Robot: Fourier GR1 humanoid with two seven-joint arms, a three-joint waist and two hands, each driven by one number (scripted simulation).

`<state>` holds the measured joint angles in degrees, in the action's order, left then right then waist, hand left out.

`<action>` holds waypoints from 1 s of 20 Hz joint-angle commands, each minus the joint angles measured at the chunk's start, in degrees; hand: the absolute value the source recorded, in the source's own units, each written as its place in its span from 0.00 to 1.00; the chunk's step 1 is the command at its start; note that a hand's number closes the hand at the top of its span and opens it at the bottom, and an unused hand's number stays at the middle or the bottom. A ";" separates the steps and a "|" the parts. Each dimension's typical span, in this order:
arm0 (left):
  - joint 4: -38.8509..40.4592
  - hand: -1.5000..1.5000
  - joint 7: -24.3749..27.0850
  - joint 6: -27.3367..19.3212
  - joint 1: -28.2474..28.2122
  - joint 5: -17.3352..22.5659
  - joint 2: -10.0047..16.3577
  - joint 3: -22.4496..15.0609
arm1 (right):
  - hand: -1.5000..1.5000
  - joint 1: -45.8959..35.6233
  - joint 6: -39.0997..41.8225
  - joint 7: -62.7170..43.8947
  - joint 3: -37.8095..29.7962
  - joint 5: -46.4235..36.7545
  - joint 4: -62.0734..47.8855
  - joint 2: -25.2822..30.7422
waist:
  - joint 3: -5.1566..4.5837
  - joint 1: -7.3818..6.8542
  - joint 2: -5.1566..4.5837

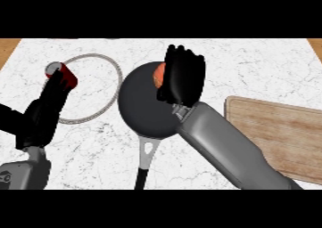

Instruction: Pick the squash from the cutting board and place it in the pan

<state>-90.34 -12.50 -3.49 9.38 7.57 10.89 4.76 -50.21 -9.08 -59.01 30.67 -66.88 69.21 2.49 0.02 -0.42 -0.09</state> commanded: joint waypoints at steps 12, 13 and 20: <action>3.05 0.50 -0.06 -3.88 4.67 -3.67 -3.98 -2.30 | 0.00 6.09 -17.62 6.71 -12.62 9.85 -20.18 -2.47 | 0.02 -0.02 -0.34; -1.25 0.50 -2.79 -1.81 2.13 -1.51 -1.70 -0.92 | 0.00 6.33 -17.37 9.91 -13.93 11.34 -20.06 -2.48 | 0.02 -0.33 -0.08; -1.38 0.50 -1.07 2.64 -0.25 1.95 1.43 2.70 | 0.00 4.68 -26.28 20.23 -17.10 16.14 -20.64 -2.24 | 0.01 -0.53 -0.10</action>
<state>-90.83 -13.18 -3.03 9.76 7.20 10.40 5.32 -44.57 -30.05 -43.55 16.61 -52.82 47.90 0.22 0.03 -0.79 -0.22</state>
